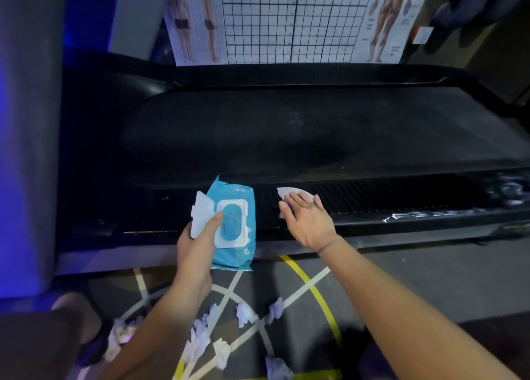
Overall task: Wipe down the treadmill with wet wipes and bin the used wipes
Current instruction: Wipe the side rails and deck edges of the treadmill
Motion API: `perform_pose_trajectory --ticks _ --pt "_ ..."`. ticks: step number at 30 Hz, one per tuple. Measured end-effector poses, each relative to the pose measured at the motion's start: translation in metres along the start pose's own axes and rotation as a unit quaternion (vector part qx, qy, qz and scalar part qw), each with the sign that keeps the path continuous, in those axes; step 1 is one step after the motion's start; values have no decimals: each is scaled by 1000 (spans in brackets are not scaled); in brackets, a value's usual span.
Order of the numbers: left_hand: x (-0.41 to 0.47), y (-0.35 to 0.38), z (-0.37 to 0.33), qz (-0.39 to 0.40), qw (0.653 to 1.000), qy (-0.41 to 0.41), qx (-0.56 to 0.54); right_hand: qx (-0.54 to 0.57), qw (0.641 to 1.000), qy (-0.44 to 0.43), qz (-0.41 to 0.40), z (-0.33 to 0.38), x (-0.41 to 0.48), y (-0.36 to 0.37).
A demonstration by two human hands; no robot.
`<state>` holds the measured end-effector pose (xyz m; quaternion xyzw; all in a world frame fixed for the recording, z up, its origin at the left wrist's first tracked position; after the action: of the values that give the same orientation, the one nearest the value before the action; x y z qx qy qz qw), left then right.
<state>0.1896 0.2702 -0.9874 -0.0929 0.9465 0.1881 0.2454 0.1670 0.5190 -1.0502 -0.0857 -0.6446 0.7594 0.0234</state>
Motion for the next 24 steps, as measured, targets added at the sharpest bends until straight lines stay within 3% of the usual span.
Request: perform_pose_trajectory --ticks 5,13,17,21,24 --pt "-1 3 3 4 1000 -6 -7 -3 1000 26 -8 7 -17 -1" --pt "6 -4 0 -19 999 -1 -32 17 995 75 59 13 25 4" --pt "7 13 -1 -26 998 -3 -58 -23 999 33 -25 14 -1 -2" --pt "4 32 2 -6 997 -18 -77 -6 1000 18 -6 -5 -37 11" --pt "4 34 5 -6 997 -19 -74 15 999 22 -36 -5 -53 14"
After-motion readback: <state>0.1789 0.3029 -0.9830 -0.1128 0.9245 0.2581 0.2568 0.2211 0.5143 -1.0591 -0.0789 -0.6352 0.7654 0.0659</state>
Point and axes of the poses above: each hand's wrist, its own x-axis towards the middle knuckle, its own y-axis out of the palm, z = x × y, the point moved 2 cm from there along x, towards the middle knuckle, and after that the axes turned 6 degrees about -x, right-handed, at the moved point
